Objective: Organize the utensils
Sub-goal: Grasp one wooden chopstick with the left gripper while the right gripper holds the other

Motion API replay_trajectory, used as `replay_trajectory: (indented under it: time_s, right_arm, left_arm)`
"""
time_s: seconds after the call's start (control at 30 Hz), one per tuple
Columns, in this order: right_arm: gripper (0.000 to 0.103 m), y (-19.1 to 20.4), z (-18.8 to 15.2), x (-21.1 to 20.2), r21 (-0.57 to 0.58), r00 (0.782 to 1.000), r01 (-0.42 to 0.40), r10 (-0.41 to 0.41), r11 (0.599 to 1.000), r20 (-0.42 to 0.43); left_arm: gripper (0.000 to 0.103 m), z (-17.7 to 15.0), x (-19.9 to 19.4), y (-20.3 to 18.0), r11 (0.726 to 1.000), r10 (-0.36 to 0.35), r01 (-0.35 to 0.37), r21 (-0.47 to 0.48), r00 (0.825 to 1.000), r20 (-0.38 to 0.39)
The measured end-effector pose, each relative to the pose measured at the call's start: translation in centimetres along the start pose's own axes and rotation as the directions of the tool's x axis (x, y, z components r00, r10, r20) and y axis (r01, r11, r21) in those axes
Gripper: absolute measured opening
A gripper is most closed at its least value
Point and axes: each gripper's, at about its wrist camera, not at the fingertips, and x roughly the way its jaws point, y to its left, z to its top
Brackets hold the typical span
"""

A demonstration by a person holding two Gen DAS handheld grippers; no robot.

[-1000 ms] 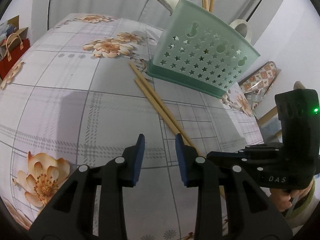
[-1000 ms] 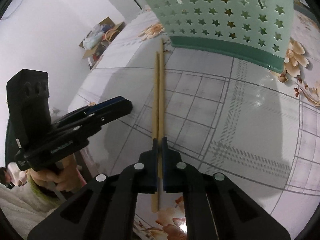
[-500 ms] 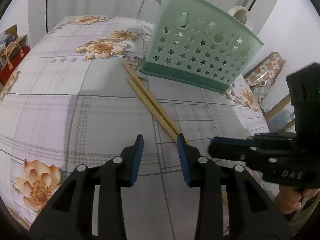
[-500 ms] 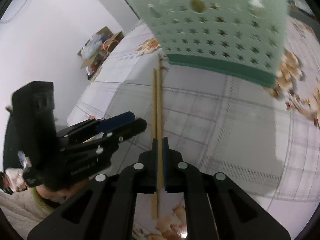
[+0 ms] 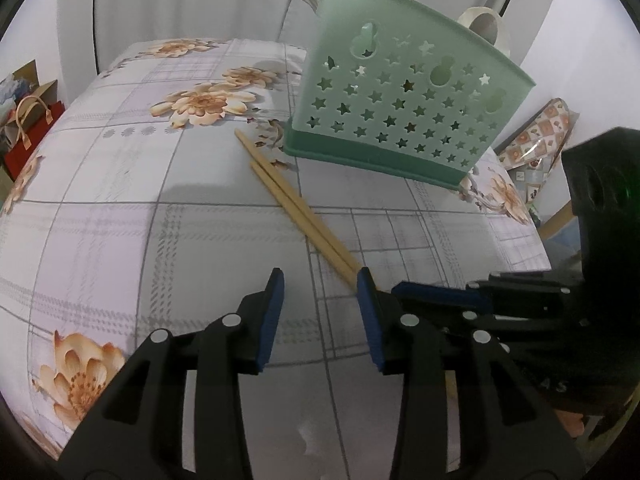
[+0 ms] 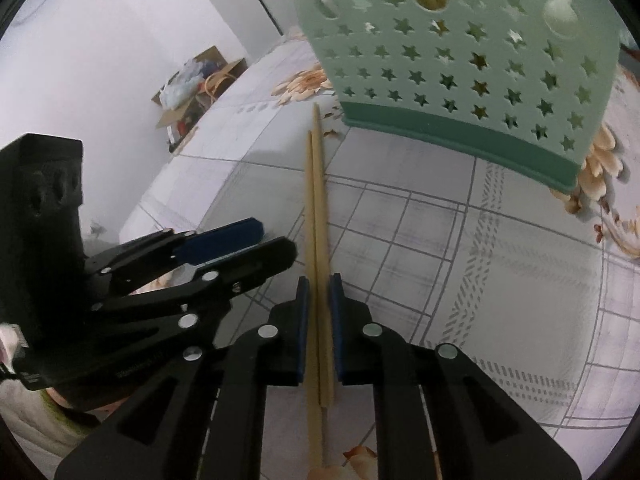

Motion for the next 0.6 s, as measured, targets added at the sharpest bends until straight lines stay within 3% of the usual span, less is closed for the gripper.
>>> replay_trajectory:
  time_s: [0.17,0.43,0.6]
  right_arm:
    - [0.004,-2.3,-0.1,-0.1,0.116,0.995,-0.098,0.100,0.988,-0.008]
    - [0.004,-0.7,-0.7,-1.1,0.009,0.998,0.054,-0.054,0.999,0.035]
    - [0.004,-1.9,-1.6,-2.3,0.023,0.998,0.058,-0.059,0.998,0.038]
  left_arm:
    - [0.038,0.8,0.7,-0.5,1.000,0.010,-0.011,0.013,1.000,0.003]
    - [0.038,1.1,1.5,-1.6,0.992,0.097,-0.098,0.076,0.995,0.024]
    - [0.038,0.6,1.8,-2.3,0.972,0.176,-0.181,0.149,0.983,0.051]
